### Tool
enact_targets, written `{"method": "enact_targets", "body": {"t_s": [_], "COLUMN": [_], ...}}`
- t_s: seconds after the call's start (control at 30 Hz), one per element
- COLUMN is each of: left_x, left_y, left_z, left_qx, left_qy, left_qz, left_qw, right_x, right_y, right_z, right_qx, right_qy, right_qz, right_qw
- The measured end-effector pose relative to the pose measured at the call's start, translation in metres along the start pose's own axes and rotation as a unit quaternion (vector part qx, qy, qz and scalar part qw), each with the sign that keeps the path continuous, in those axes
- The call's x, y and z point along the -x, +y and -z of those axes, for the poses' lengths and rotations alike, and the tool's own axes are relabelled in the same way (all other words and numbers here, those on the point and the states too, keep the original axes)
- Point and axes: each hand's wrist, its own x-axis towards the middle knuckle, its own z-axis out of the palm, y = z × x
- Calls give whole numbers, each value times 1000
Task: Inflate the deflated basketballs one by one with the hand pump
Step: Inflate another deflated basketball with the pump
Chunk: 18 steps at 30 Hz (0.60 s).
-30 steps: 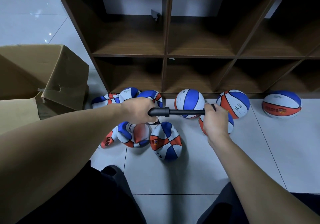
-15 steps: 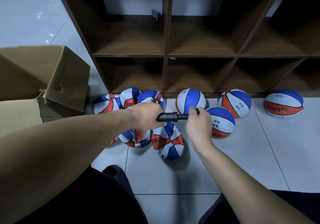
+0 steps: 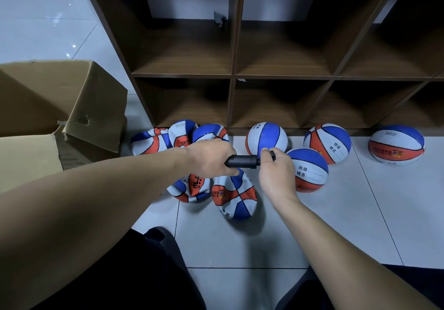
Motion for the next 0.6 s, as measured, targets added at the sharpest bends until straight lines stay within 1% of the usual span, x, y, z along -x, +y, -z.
{"method": "enact_targets", "body": {"t_s": [0.07, 0.13, 0.2, 0.3, 0.4, 0.6], "left_x": [2, 6, 10, 12, 11, 12], "left_y": [-7, -16, -25, -28, -22, -17], "left_z": [2, 6, 9, 8, 4, 2], "left_qx": [-2, -6, -11, -30, -45, -34], "left_qy": [-4, -4, 2, -6, -9, -3], "left_qz": [7, 18, 29, 39, 43, 42], "left_qw": [1000, 1000, 1000, 999, 998, 999], "right_x": [-10, -22, -29, -27, -20, -11], "right_y": [6, 14, 22, 31, 28, 13], "right_z": [12, 26, 36, 32, 24, 7], "right_qx": [4, -19, -32, -23, -32, -44], "right_qy": [29, 59, 73, 64, 72, 71], "right_qz": [-8, -47, -75, -63, -72, -57], "right_qw": [1000, 997, 994, 996, 994, 995]}}
